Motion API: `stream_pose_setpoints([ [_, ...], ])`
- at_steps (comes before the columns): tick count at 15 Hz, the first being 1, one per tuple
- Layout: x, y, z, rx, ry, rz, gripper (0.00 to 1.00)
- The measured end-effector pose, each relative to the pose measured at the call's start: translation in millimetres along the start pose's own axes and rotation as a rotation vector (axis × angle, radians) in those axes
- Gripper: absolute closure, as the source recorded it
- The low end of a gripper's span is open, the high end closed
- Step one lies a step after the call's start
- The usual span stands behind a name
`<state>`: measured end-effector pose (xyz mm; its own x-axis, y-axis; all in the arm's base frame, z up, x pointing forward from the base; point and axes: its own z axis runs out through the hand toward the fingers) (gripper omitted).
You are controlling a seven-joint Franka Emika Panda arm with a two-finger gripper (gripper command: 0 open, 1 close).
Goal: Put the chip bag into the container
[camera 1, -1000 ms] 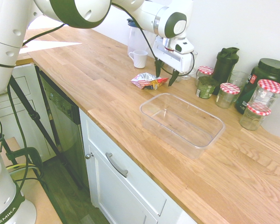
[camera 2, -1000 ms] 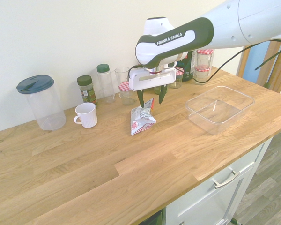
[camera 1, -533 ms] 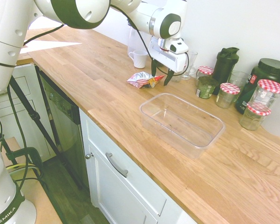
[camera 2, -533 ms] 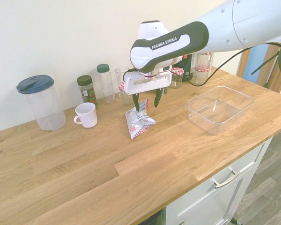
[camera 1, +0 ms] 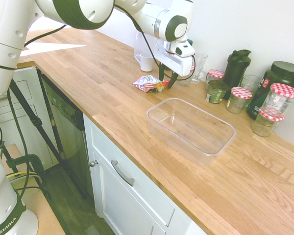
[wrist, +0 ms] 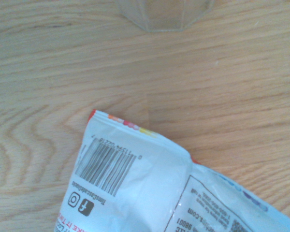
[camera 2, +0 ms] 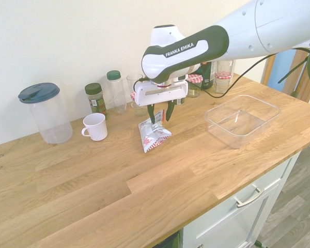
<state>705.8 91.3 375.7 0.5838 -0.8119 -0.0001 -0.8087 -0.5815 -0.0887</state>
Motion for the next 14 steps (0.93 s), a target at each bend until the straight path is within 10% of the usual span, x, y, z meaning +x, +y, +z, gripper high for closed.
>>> stream_pose_setpoints([
  [14, 3.6, 30.0, -18.9, 0.029, 0.020, 0.029, 1.00],
])
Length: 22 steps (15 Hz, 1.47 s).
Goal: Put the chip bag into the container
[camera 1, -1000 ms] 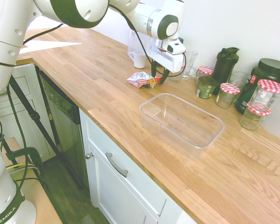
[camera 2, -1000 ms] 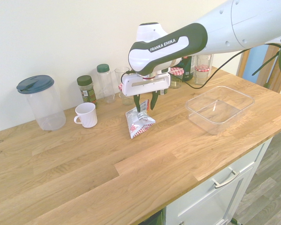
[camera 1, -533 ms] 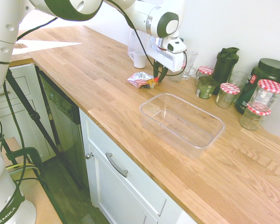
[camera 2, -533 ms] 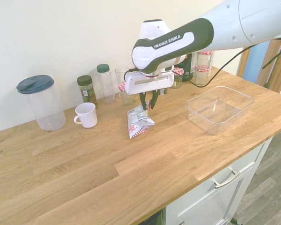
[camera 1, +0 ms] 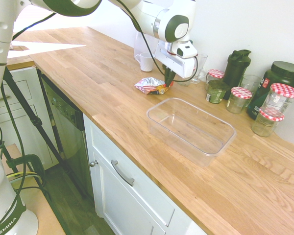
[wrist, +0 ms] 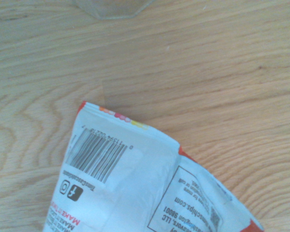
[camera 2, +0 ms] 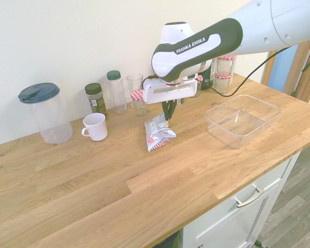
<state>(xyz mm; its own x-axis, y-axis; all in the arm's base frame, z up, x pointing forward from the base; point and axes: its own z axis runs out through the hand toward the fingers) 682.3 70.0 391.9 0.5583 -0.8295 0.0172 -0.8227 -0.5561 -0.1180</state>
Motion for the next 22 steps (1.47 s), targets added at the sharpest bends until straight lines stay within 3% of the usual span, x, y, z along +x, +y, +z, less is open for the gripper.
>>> stream_pose_setpoints([
  [6, -27.9, 58.1, -129.8, 0.105, 0.093, -0.014, 1.00],
  [11, 39.5, 194.5, -216.1, 0.213, 0.129, 0.078, 1.00],
  [15, 112.6, 277.2, -195.0, 0.239, 0.075, 0.133, 1.00],
  [22, 172.7, 279.2, -118.4, 0.194, -0.002, 0.167, 1.00],
])
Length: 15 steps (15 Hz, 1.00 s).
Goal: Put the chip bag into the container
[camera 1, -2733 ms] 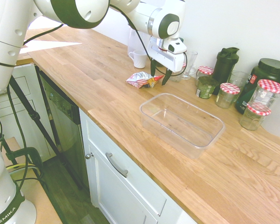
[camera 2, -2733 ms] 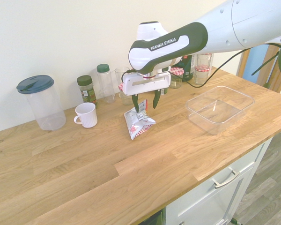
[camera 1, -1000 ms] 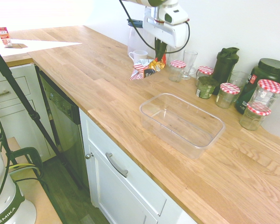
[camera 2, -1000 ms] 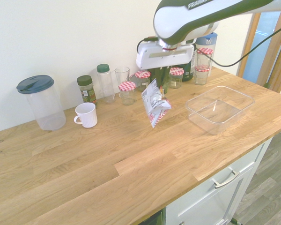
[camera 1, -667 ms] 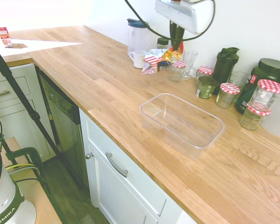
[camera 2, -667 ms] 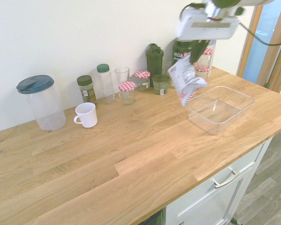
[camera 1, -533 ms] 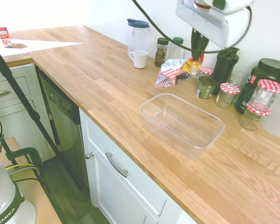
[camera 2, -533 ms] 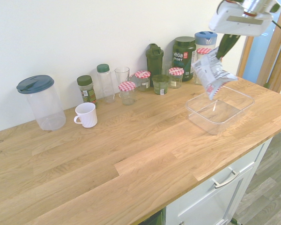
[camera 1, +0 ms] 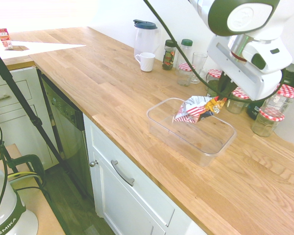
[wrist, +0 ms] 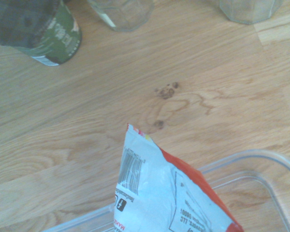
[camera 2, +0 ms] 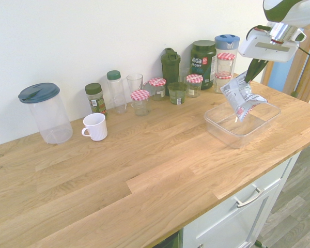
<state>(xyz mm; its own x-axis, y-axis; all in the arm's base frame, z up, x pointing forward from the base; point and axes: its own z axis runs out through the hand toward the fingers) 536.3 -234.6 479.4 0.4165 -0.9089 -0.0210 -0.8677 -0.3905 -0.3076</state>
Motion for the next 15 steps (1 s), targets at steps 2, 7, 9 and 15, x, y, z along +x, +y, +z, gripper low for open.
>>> stream_pose_setpoints([
  [2, 11.8, -3.5, 19.9, -0.021, -0.009, 0.005, 0.00],
  [7, 36.4, -2.3, 52.2, -0.068, -0.026, 0.025, 0.00],
  [9, 38.5, -1.7, 57.0, -0.075, -0.029, 0.027, 0.00],
  [15, 41.1, -2.9, 37.9, -0.059, 0.001, 0.015, 0.00],
])
